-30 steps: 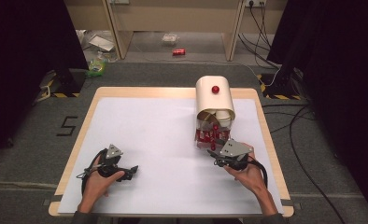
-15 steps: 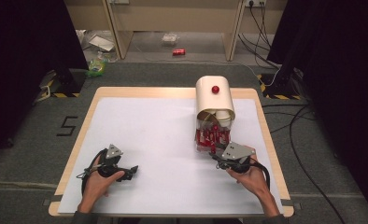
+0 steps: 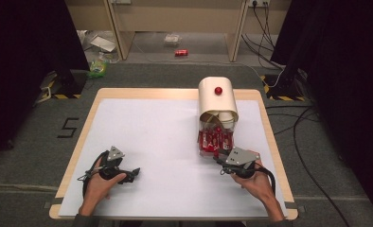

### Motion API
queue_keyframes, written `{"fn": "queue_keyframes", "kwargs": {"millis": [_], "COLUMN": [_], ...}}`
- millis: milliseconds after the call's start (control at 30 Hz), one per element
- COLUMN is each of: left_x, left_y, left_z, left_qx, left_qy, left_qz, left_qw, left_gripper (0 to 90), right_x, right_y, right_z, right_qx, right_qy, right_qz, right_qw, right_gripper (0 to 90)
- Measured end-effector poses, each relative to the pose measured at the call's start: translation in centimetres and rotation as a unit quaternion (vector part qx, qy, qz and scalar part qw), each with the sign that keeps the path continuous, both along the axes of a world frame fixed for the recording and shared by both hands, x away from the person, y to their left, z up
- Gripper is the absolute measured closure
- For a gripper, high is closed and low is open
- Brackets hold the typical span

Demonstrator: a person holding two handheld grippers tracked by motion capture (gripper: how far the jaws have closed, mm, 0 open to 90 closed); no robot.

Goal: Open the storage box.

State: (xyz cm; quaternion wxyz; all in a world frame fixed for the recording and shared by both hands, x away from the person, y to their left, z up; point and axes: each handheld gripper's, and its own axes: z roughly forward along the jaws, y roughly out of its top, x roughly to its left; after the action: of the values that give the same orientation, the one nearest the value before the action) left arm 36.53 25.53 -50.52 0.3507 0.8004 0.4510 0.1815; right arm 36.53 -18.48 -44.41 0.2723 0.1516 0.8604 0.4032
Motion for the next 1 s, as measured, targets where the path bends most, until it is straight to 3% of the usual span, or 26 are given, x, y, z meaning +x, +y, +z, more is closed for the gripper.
{"fn": "queue_keyframes", "kwargs": {"millis": [733,1000], "left_x": [0.0,0.0], "left_y": [0.0,0.0], "left_z": [0.0,0.0], "left_qx": [0.0,0.0], "left_qy": [0.0,0.0], "left_qz": [0.0,0.0], "left_qw": [1.0,1.0], "left_gripper": [0.0,0.0], "right_x": [-2.1,-2.6], "right_y": [0.2,0.1], "right_z": [-0.7,-0.8], "right_qx": [-0.031,-0.029], "right_qy": [0.029,0.031], "right_qz": [0.033,0.034], "right_qw": [0.9986,0.9985], "right_gripper": [69.9,68.3]}}
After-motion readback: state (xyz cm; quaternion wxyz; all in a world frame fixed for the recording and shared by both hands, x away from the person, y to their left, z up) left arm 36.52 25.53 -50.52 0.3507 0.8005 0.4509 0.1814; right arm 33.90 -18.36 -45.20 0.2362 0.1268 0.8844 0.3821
